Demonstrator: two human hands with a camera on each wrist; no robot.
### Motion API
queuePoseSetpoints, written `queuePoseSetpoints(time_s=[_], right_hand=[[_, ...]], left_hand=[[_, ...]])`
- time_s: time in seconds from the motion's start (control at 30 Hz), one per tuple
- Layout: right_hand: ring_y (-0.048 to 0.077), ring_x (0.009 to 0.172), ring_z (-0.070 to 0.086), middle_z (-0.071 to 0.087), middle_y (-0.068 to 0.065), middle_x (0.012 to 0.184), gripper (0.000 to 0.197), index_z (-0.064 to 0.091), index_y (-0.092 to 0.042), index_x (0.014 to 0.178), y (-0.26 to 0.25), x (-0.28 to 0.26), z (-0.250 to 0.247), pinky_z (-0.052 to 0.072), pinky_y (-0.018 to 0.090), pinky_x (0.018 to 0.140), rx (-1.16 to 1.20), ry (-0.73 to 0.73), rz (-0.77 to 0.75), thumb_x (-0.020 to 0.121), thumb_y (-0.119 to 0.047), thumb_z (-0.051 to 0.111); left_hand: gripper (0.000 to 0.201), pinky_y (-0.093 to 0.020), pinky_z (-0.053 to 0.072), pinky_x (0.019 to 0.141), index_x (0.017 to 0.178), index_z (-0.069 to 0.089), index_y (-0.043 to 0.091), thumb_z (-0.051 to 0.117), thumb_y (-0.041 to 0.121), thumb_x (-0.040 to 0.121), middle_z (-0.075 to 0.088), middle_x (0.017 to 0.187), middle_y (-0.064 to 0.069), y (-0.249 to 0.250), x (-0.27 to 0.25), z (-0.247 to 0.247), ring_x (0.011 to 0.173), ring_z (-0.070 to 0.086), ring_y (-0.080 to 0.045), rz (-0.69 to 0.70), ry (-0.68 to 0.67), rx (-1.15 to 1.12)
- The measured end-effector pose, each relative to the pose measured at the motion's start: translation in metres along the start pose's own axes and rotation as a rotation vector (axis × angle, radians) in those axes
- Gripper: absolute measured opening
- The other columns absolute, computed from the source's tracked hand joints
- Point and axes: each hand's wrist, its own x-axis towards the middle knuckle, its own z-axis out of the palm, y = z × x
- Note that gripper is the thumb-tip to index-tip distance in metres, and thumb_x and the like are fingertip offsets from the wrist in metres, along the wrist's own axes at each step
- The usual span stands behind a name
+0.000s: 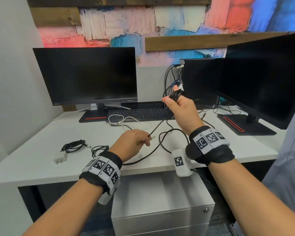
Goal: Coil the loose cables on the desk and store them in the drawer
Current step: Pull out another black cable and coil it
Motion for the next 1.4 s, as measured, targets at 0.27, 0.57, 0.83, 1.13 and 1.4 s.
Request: queuePoseSetpoints(time_s=[0.27, 0.57, 0.83, 1.13, 1.4], right_hand=[[0.025, 0.127, 0.041, 0.048, 0.012, 0.128, 0.029, 0.055, -0.001, 0.114, 0.009, -0.002, 0.004, 0.034, 0.034, 0.104, -0.511, -0.108, -0.064, 0.099, -0.024, 0.046], [0.019, 0.078, 0.055, 0.058, 0.005, 0.084, 0.043, 0.056, -0.005, 0.095, 0.009, -0.006, 0.004, 0.043, 0.033, 0.069, -0.575, -0.331, 0.043, 0.096, -0.046, 0.042], [0.015, 0.053, 0.059, 0.055, 0.006, 0.054, 0.035, 0.058, -0.005, 0.104, 0.013, -0.016, 0.011, 0.059, 0.033, 0.067, -0.103, -0.421, 0.173, 0.088, -0.036, 0.063], [0.011, 0.048, 0.037, 0.030, 0.001, 0.058, 0.029, 0.044, -0.010, 0.078, 0.008, -0.008, 0.025, 0.054, 0.029, 0.060, 0.418, -0.327, 0.294, 0.102, -0.026, 0.041], [0.013, 0.056, 0.039, 0.033, -0.002, 0.054, 0.037, 0.042, -0.013, 0.073, 0.012, 0.000, 0.026, 0.045, 0.022, 0.055, 0.597, -0.337, 0.324, 0.103, -0.032, 0.034]], left_hand=[[0.008, -0.012, 0.047, 0.071, 0.087, 0.052, 0.013, 0.054, 0.007, 0.093, 0.066, 0.087, 0.017, 0.002, 0.002, -0.008, 0.090, 0.062, 0.011, -0.030, 0.200, -0.194], [0.015, -0.016, 0.048, 0.080, 0.101, 0.067, 0.014, 0.055, 0.011, 0.092, 0.067, 0.091, 0.007, -0.007, 0.011, -0.022, 0.086, 0.061, -0.005, -0.130, 0.487, -0.191], [0.018, -0.047, 0.027, 0.105, 0.098, 0.065, 0.026, 0.048, 0.031, 0.096, 0.062, 0.093, 0.011, -0.011, 0.018, -0.022, 0.111, 0.054, -0.020, -0.288, 0.378, 0.214], [0.028, -0.036, 0.044, 0.083, 0.091, 0.061, 0.021, 0.035, 0.027, 0.100, 0.064, 0.092, -0.005, 0.002, 0.032, -0.027, 0.090, 0.059, -0.024, -0.401, 0.296, -0.364], [0.036, -0.015, 0.034, 0.062, 0.086, 0.058, 0.012, 0.039, 0.040, 0.098, 0.050, 0.052, 0.020, 0.026, 0.026, -0.033, 0.055, 0.043, 0.008, -0.432, 0.158, -0.691]])
